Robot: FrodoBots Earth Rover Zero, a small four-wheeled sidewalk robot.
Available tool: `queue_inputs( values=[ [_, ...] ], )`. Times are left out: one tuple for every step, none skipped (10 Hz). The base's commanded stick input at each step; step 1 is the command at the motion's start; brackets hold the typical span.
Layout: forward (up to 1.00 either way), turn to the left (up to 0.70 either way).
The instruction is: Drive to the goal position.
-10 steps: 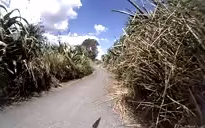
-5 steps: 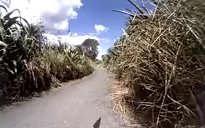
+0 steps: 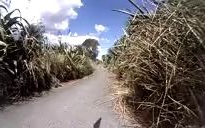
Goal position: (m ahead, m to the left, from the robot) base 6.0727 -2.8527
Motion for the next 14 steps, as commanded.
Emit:
queue_inputs(
  values=[
    [0.0, 0.7],
    [0.0, 0.63],
    [0.0, 0.59],
    [0.0, 0.57],
    [0.0, 0.56],
    [0.0, 0.56],
    [0.0, 0.56],
    [0.0, 0.56],
    [0.0, 0.56],
    [0.0, 0.56],
    [0.0, 0.58],
    [0.0, 0.59],
    [0.0, 0.6],
    [0.0, 0.6]
  ],
)
